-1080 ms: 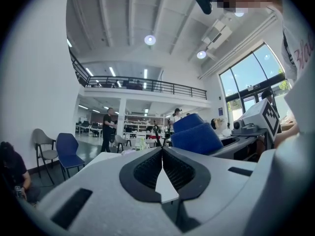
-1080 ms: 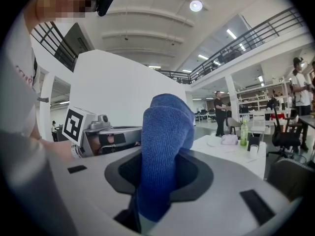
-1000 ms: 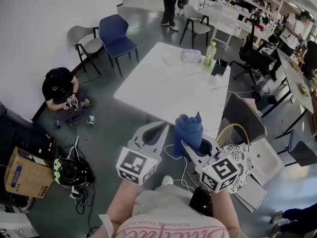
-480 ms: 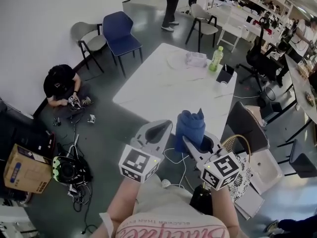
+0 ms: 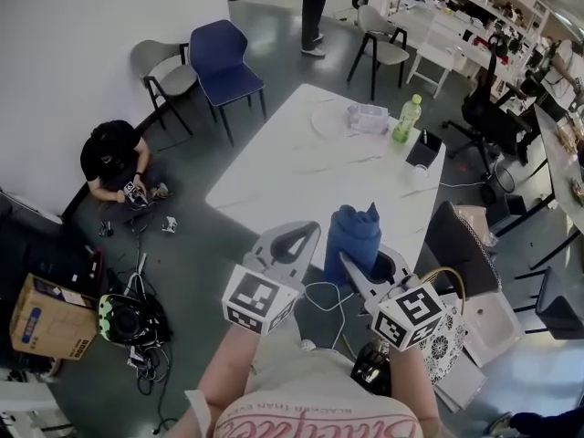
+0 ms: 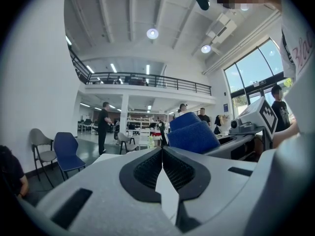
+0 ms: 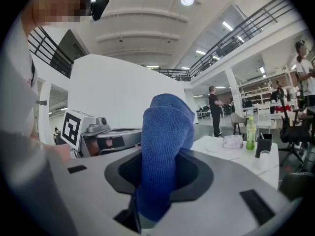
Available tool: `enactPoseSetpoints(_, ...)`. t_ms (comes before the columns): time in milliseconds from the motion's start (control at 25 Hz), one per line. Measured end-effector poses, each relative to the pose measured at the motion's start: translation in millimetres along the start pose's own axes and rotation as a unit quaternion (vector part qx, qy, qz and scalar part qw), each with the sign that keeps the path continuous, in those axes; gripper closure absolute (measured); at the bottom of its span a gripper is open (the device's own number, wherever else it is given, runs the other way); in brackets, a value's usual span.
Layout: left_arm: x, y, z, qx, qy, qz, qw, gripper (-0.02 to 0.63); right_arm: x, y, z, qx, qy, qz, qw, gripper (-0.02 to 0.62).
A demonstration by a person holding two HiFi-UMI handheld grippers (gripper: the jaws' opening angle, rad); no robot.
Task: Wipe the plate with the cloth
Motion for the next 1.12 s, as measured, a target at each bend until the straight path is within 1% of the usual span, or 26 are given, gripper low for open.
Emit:
enactPoseSetpoints(280, 48.6, 59.2, 4.1, -0.002, 0.005, -0.006, 1.0, 0.603, 54.2, -37.9, 9.1, 0.006, 0.001, -0.01, 1.0, 0.472)
enactPoseSetpoints(480, 87.0, 102.6, 10.3, 0.006, 0.011, -0.04, 0.9991, 0.603, 98.2, -68.9, 22.6, 0.008, 0.003, -0.036, 0.999, 0.472)
enactPoseSetpoints(720, 123.1, 153.9, 20.9, 0.013, 0.016, -0.069, 0.9974, 0.603, 145.0, -98.6, 40.0, 0.012, -0.004, -0.065, 0.998, 0.472)
enactPoseSetpoints(920, 145.5, 189.3, 24.8, 0.018, 0.029, -0.09, 0.9954, 0.603, 176.3, -116.1, 45.4, 0.021, -0.001, -0.086, 0.996, 0.472)
enactPoseSetpoints(1120, 166.8, 206.2, 21.2, 0.007, 0.03, -0.095, 0.995, 0.603, 193.6, -128.8, 41.7, 0.016, 0.017, -0.086, 0.996, 0.472)
Point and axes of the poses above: the fingertips, and each gripper's own axes: x forward along the fingers, y to its left, z out of its top, the point moved 7 cm from there along -x, backward along the fingers, and after that the axes turned 5 degrees about -x, right-handed, at the moved point
